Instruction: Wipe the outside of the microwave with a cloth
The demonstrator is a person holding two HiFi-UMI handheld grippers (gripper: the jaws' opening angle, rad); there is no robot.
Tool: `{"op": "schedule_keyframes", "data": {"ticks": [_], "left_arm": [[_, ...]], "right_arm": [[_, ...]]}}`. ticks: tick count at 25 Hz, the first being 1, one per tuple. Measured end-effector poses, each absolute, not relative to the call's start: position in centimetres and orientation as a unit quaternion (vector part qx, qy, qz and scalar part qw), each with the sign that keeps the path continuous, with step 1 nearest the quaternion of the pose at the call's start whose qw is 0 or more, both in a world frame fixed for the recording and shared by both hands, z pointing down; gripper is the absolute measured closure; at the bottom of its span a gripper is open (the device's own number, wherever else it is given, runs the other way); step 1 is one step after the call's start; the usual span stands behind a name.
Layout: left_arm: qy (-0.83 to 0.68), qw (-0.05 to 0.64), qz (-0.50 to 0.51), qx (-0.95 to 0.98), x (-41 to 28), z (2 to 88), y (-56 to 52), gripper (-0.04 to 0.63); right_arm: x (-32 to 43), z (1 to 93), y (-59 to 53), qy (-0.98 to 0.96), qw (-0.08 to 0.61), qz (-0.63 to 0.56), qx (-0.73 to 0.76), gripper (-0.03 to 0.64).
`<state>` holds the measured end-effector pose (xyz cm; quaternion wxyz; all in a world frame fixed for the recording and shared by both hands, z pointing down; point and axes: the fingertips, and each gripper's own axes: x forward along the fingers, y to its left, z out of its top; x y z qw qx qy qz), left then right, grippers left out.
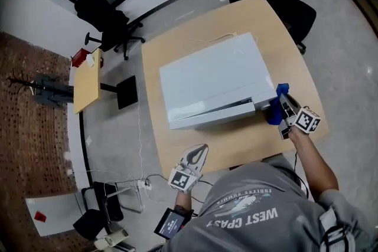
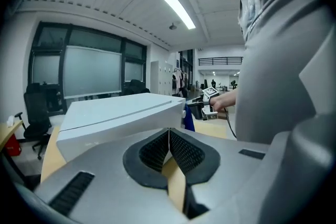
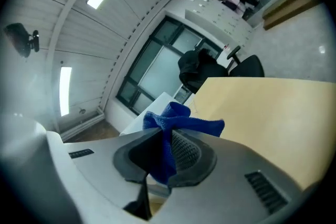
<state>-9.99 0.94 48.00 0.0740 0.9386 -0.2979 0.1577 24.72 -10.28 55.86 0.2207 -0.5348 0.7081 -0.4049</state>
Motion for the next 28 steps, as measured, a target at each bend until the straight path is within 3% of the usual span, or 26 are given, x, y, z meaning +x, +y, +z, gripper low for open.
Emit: {"op": "schedule_keyframes", "data": {"ticks": [8,13,16,22,28], "left_arm": [[-0.428,0.136,0.145,0.882,-9.8,49.6,-1.2,0.571],[-0.471,0.155,0.141,0.857,-10.6,50.2,-0.8,0.571],[-0.482,0.16,0.134,0.851,-9.9,49.6,-1.6,0.571],[-0.474,0.165,0.138,0.854,-8.8,50.1,-2.5,0.571],[-0.463,0.166,0.14,0.859,-7.9,49.9,-1.9,0.571]], "right_arm": [[26.7,56.5,-27.6,0.773,0.226,-0.399,-0.438,0.575],[24.6,57.2,-36.0,0.758,0.271,-0.506,-0.31,0.575],[24.3,57.5,-33.9,0.741,0.293,-0.551,-0.247,0.575],[23.1,60.2,-18.2,0.727,0.27,-0.619,-0.127,0.575],[24.2,61.9,-19.6,0.797,0.188,-0.544,-0.183,0.575]]}}
